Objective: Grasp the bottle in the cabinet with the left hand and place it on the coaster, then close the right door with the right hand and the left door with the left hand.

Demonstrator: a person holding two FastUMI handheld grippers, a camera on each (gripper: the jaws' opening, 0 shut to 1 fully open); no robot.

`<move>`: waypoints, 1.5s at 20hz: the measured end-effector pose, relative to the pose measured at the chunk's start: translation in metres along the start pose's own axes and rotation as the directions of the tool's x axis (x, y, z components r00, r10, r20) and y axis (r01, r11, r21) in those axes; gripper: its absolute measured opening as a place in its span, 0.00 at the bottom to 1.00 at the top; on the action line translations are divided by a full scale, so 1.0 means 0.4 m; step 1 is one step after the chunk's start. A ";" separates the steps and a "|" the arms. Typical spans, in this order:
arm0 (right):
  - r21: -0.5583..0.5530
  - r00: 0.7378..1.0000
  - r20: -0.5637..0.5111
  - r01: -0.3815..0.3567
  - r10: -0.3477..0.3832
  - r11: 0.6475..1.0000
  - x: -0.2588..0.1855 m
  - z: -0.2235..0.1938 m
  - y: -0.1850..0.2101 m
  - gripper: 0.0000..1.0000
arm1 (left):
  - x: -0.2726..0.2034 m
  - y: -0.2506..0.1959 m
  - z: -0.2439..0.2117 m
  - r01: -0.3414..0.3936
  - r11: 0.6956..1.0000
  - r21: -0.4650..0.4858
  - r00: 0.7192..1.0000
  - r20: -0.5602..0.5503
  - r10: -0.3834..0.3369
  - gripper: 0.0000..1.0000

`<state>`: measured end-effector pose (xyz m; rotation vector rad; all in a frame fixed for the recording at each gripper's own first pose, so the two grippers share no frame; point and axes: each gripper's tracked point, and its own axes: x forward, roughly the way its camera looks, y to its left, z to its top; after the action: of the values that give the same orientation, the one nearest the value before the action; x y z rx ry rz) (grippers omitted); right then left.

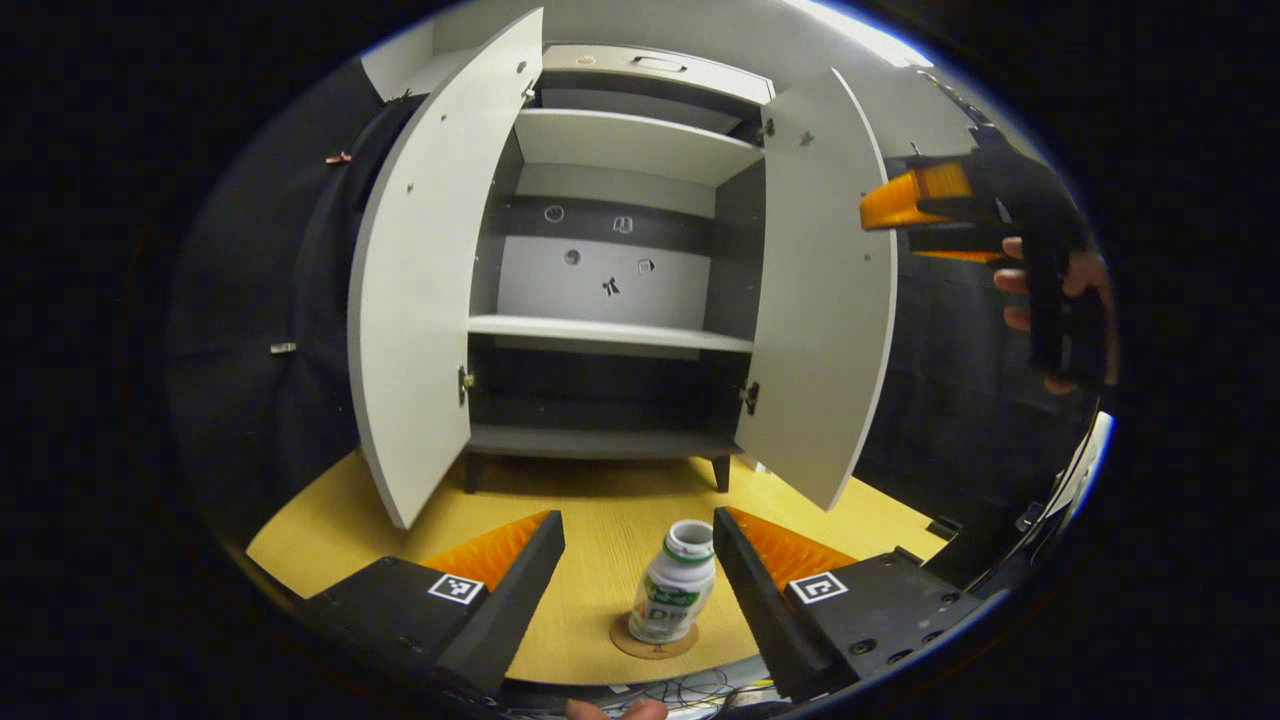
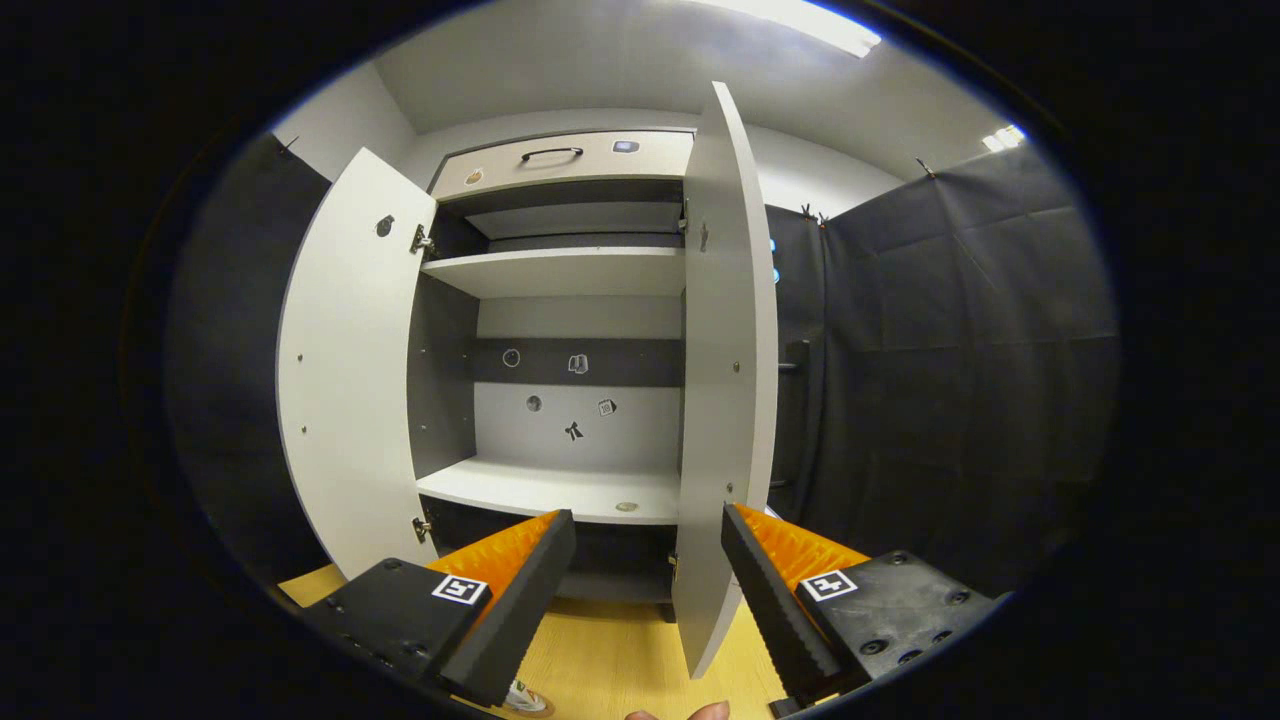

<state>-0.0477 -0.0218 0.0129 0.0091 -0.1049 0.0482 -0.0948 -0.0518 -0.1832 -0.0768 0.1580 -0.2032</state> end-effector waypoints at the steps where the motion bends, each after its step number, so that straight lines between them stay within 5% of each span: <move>1: 0.001 1.000 0.024 -0.004 0.004 1.000 -0.004 0.023 -0.001 0.98 | -0.003 0.013 0.053 -0.017 1.000 0.002 1.000 0.022 0.017 0.95; 6: 0.079 0.998 -0.028 -0.049 0.052 0.996 -0.026 0.063 -0.015 0.97 | -0.013 0.061 0.272 -0.077 0.997 0.003 0.994 0.072 0.077 0.95; 11: 0.025 0.999 -0.035 0.008 -0.007 1.000 -0.017 0.080 -0.123 0.97 | -0.009 0.091 0.386 -0.131 0.991 -0.012 0.987 0.087 0.131 0.95; 19: 0.052 0.992 -0.065 0.110 -0.107 0.993 0.030 0.073 -0.339 0.97 | 0.022 0.110 0.458 -0.191 0.981 -0.020 0.975 0.109 0.192 0.95; 30: 0.041 0.995 -0.089 0.036 -0.032 0.999 0.188 0.049 -0.378 0.95 | 0.076 0.097 0.494 -0.242 0.970 0.009 0.962 0.131 0.239 0.95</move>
<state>0.0322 -0.1693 0.0393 0.0510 -0.0149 0.0168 -0.0253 -0.0084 0.0032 -0.0448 0.0352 0.0427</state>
